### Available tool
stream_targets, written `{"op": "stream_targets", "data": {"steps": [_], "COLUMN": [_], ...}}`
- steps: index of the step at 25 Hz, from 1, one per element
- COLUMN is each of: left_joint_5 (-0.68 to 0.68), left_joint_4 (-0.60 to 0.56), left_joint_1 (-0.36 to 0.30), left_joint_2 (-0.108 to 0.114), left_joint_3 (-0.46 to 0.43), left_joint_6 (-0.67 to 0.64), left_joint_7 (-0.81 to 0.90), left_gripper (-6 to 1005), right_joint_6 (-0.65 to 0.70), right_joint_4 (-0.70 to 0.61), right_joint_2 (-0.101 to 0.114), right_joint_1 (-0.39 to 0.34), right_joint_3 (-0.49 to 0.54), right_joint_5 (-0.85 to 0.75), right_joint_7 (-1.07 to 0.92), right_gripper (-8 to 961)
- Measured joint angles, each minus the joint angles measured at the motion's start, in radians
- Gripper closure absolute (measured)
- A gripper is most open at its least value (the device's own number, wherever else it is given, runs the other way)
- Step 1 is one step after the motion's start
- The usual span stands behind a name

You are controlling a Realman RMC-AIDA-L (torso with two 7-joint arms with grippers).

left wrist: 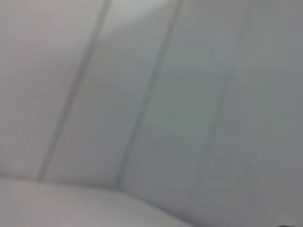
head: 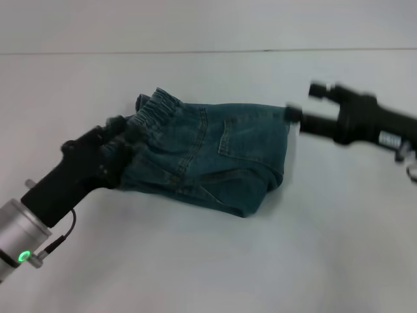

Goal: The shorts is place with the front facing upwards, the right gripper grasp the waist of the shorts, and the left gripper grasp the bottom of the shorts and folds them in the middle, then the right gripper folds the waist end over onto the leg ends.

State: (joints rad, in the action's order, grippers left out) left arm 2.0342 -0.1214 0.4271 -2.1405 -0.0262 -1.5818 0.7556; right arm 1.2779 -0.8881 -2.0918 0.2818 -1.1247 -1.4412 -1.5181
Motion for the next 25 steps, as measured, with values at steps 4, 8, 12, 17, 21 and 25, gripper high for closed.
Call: {"op": "stream_targets", "data": {"steps": [4,8,12,17,21,25], "left_joint_5": [0.013,0.014,0.014,0.008,0.007,0.007], "left_joint_4": [-0.161,-0.193,-0.231,-0.252,-0.258,-0.26], "left_joint_1": [0.03,0.046,0.052,0.052,0.049,0.049], "left_joint_2": [-0.029,-0.027,-0.027,-0.029,-0.03,-0.03], "left_joint_3": [0.193,0.281,0.327,0.338,0.339,0.337], "left_joint_6": [0.034,0.052,0.049,0.056,0.059,0.061], "left_joint_7": [0.11,0.137,0.156,0.169,0.17,0.171], "left_gripper": [776,657,494,299,76,65], "right_joint_6": [0.045,0.053,0.05,0.045,0.037,0.034], "right_joint_4": [0.141,0.175,0.186,0.202,0.22,0.225], "right_joint_2": [0.001,-0.003,-0.002,-0.002,-0.003,-0.004], "right_joint_1": [-0.001,0.002,0.01,0.026,0.035,0.037], "right_joint_3": [-0.009,-0.028,-0.039,-0.043,-0.049,-0.05], "right_joint_5": [-0.019,-0.047,-0.061,-0.078,-0.078,-0.078], "right_joint_7": [0.169,0.204,0.198,0.197,0.197,0.197], "right_gripper": [14,17,19,22,23,23]}}
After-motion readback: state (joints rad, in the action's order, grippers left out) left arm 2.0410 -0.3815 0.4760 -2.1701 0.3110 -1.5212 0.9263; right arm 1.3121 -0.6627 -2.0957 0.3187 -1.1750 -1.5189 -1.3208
